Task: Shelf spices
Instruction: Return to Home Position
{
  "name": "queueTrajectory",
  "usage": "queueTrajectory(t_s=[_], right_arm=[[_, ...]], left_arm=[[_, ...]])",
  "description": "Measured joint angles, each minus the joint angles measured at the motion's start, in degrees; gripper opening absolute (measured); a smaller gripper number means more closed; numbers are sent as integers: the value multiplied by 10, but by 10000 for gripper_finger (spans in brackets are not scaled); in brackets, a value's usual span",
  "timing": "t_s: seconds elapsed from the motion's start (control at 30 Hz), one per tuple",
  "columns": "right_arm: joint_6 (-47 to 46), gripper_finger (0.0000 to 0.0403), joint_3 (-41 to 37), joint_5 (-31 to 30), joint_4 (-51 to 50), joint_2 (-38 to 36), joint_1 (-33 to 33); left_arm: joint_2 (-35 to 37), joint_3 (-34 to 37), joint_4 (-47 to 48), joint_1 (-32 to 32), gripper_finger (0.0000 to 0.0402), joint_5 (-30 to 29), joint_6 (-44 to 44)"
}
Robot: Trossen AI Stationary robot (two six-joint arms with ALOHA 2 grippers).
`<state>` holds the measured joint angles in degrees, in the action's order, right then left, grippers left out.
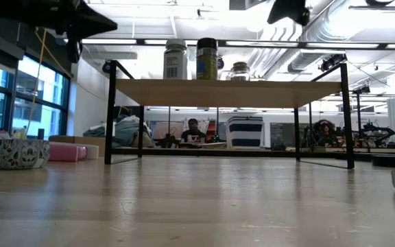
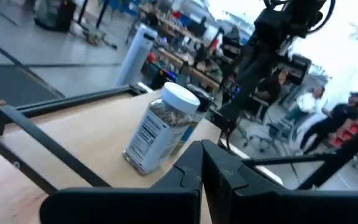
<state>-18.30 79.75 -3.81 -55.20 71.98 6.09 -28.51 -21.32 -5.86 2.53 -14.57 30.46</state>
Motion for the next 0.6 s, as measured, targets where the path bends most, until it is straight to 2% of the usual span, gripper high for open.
queueTrajectory(t_s=[0.13, 0.23, 0.5, 0.6], right_arm=[[-59, 0, 0, -34, 2, -64, 6], [-113, 0, 0, -75, 3, -115, -12], [-153, 0, 0, -214, 23, -174, -96], [-158, 0, 0, -246, 16, -178, -135]], left_arm=[[28, 58, -72, -46, 0, -37, -22], [55, 100, -103, -75, 0, -49, -26], [147, 198, -125, -105, 0, 5, -66], [174, 207, -88, -103, 0, 18, -71]])
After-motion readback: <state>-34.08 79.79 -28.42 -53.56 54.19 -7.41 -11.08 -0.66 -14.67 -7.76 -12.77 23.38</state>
